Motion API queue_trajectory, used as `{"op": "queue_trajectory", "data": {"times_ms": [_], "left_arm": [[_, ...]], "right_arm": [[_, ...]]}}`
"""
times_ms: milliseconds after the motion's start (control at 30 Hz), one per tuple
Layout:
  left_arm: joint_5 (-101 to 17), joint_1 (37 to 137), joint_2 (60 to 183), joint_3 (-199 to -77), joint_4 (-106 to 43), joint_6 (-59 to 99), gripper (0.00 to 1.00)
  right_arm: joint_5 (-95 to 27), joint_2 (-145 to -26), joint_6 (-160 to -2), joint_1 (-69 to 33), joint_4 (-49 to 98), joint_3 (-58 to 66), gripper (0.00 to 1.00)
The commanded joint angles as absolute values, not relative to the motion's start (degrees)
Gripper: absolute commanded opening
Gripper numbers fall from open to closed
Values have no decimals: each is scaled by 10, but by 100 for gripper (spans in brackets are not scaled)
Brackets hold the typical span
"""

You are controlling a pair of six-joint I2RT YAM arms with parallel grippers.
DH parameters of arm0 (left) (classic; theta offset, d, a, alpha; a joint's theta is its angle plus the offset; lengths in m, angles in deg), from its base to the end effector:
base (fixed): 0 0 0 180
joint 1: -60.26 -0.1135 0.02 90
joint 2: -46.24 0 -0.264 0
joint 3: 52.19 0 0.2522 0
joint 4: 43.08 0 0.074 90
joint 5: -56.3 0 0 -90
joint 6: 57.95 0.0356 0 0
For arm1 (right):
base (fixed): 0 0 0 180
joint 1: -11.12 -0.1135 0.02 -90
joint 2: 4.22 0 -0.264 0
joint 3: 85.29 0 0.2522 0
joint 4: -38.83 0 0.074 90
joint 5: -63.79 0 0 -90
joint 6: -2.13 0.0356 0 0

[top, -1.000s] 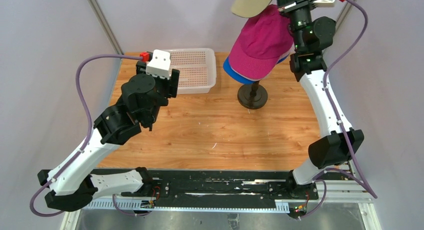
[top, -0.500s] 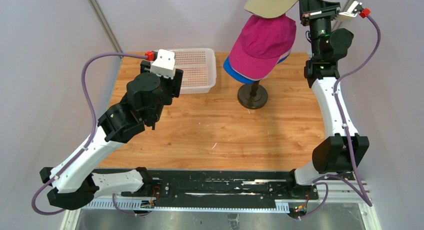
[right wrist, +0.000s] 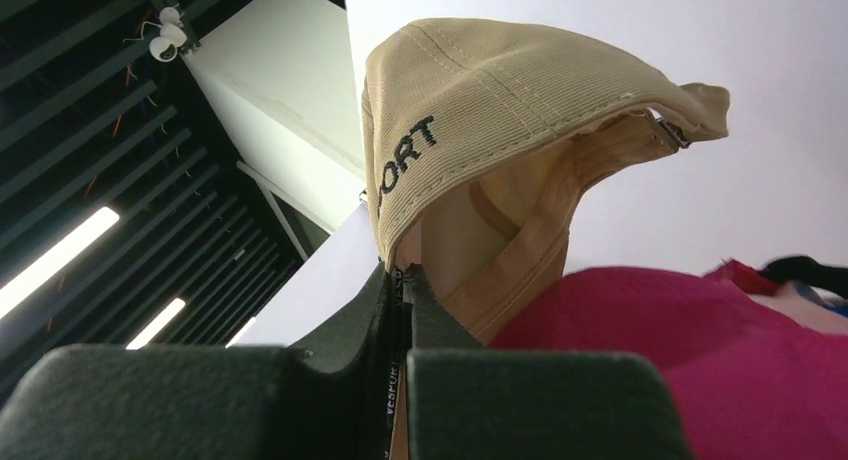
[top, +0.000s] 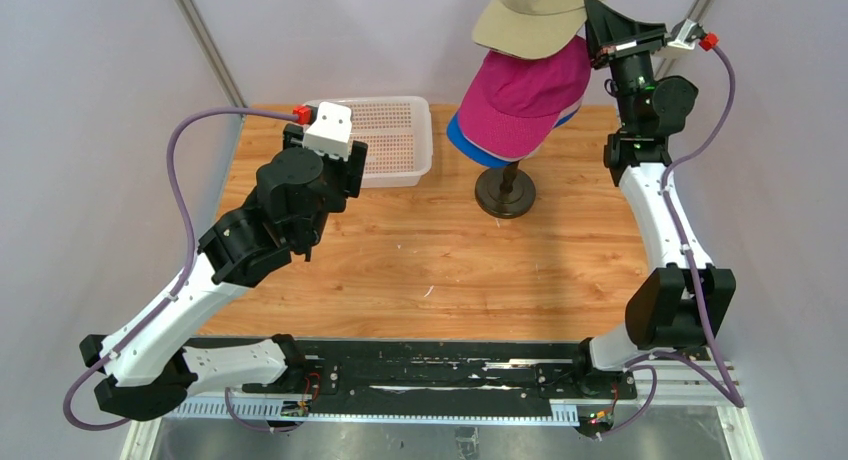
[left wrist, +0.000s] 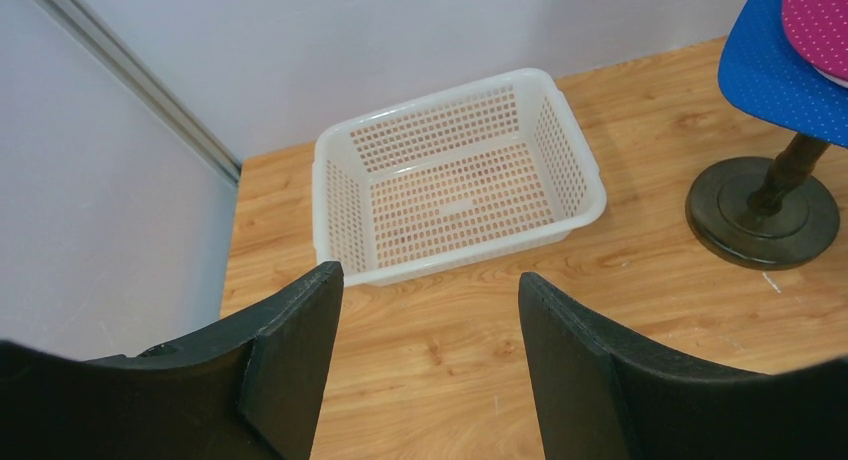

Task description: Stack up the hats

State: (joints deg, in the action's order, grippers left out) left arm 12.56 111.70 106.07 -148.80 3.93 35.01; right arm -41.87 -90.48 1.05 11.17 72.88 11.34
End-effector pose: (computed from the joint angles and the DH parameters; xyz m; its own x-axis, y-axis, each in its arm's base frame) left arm 0.1363 -0.1297 0.4752 -0.1055 0.1897 -0.9762 0.1030 0.9784 0.1790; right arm 0.3282 0.0093 0.4981 -0.1787 0.9629 -0.2024 -0.7034 0.0188 0.7105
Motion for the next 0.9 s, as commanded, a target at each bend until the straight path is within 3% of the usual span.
{"op": "queue_trajectory", "data": {"times_ms": [0, 867], "left_arm": [[126, 1113, 1053, -1486, 19, 341, 69], [122, 1113, 1039, -1455, 12, 334, 69]], "right_arm": [[-440, -865, 37, 127, 788, 83, 0], [-434, -732, 23, 131, 850, -136, 0]]}}
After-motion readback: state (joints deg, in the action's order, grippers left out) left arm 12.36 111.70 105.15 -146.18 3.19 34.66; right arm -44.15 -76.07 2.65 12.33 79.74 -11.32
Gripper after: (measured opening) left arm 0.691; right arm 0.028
